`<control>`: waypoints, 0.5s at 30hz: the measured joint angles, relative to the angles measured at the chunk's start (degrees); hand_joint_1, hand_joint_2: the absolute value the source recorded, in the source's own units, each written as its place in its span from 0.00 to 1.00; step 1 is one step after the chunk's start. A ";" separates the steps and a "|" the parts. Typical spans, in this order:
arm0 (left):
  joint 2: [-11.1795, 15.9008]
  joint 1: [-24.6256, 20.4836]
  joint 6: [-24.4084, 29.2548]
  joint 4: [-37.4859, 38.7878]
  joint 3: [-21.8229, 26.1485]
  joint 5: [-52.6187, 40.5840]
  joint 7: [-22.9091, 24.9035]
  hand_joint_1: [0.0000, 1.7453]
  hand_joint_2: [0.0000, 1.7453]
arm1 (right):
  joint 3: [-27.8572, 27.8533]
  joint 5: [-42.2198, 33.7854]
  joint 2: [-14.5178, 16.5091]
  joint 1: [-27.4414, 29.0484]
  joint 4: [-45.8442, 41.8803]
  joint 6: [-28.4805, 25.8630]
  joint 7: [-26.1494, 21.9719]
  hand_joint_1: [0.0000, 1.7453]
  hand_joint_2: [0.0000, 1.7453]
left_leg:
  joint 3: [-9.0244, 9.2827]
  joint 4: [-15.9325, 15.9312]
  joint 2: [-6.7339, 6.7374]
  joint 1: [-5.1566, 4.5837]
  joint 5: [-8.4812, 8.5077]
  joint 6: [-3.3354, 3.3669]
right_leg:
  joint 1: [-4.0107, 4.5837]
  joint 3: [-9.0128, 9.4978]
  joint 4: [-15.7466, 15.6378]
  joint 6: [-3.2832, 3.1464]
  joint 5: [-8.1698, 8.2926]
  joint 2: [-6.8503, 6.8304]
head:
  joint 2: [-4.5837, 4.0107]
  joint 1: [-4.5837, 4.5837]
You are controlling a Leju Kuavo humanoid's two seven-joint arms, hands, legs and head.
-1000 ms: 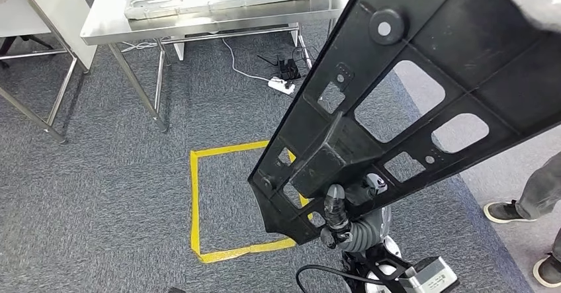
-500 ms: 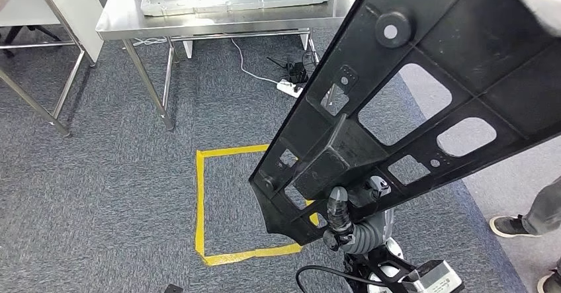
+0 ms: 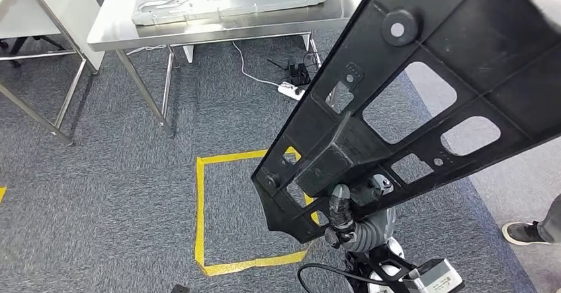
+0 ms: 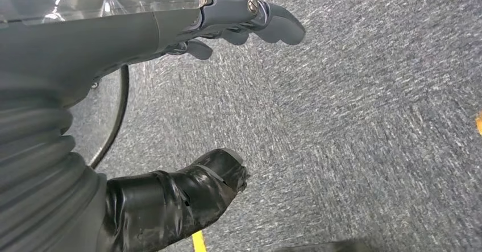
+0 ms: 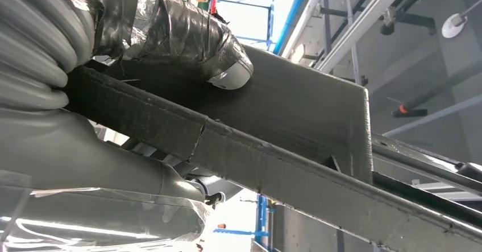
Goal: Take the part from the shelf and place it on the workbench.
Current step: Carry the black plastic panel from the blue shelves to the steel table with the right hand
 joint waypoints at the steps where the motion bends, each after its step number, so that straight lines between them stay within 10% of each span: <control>1: 0.02 0.05 0.00 0.00 -0.08 0.05 0.00 0.00 1.00 | 0.00 0.00 0.00 0.01 0.01 0.04 0.00 1.00 1.00 | 0.46 -2.72 0.01 0.00 2.63 0.12 | 0.02 0.63 0.05 0.09 -0.48 0.06 | 0.00 0.01; 4: 0.09 -0.04 0.01 -0.01 -0.32 0.06 0.00 0.00 1.00 | -0.02 0.00 0.00 -0.04 0.06 0.11 -0.03 1.00 1.00 | 3.01 -11.66 0.15 -0.49 7.78 0.94 | 0.07 2.17 0.01 0.73 -1.82 0.00 | 0.00 0.03; 9: 0.14 0.07 0.02 -0.04 -0.53 0.02 0.08 0.00 1.00 | -0.08 0.00 0.00 -0.14 0.09 0.20 0.02 1.00 1.00 | 4.74 -13.79 0.07 -0.39 7.71 2.59 | 0.33 2.89 0.72 2.50 -3.77 -0.01 | 0.00 0.19; 13: 0.21 -0.40 0.05 -0.04 -0.93 0.01 0.10 0.00 1.00 | -0.15 0.00 0.00 -0.22 0.13 0.21 -0.03 1.00 1.00 | 6.13 -14.33 0.03 -0.22 6.78 3.52 | 0.03 -4.68 13.07 3.14 -8.12 0.07 | -0.01 0.56; 15: 0.23 -0.26 0.08 -0.04 -1.24 0.05 0.20 0.00 1.00 | -0.15 -0.01 0.00 -0.15 0.22 0.23 -0.02 1.00 1.00 | 7.06 -14.28 -0.05 -0.25 5.94 3.51 | -0.02 -7.50 15.15 3.24 -6.47 0.07 | -0.01 0.56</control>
